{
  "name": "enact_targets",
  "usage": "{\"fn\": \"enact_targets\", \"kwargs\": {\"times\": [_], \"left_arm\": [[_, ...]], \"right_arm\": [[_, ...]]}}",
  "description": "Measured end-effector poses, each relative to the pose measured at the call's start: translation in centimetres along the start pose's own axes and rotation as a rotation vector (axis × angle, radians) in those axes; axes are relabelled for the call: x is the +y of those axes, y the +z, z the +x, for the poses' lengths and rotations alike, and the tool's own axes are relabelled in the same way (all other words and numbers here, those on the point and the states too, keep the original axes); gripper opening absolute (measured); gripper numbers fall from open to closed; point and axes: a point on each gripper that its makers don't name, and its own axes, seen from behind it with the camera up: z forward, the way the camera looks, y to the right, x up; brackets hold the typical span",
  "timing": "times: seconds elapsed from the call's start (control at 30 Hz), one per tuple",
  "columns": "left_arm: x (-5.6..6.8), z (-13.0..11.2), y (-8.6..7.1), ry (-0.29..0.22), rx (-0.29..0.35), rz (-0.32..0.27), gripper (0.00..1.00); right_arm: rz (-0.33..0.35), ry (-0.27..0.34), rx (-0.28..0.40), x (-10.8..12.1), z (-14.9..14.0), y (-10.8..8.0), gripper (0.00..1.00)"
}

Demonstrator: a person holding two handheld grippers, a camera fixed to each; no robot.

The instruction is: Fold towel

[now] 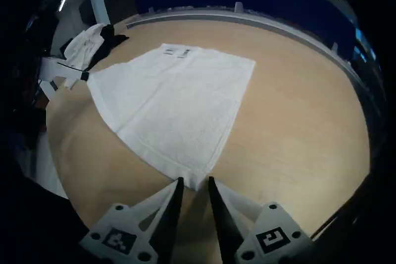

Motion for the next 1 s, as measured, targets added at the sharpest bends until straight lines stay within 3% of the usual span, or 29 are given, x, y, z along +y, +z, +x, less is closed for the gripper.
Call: {"fn": "enact_targets", "kwargs": {"times": [0.2, 0.27, 0.57, 1.0], "left_arm": [[0.1, -0.4, 0.2, 0.001, -0.006, -0.001, 0.07], [0.1, -0.5, 0.2, 0.001, -0.007, 0.000, 0.07], [0.1, -0.8, 0.3, -0.009, -0.009, 0.000, 0.07], [1.0, 0.7, -1.9, -0.044, 0.010, -0.027, 0.07]], "right_arm": [[-0.014, -0.005, -0.001, 0.4, -0.1, -0.2, 0.12], [-0.016, 0.002, -0.002, 0.7, 0.1, -0.4, 0.09], [-0.033, -0.004, 0.029, 2.3, 2.0, -1.9, 0.07], [0.004, -0.026, 0.134, 2.7, 8.8, -7.5, 0.06]]}}
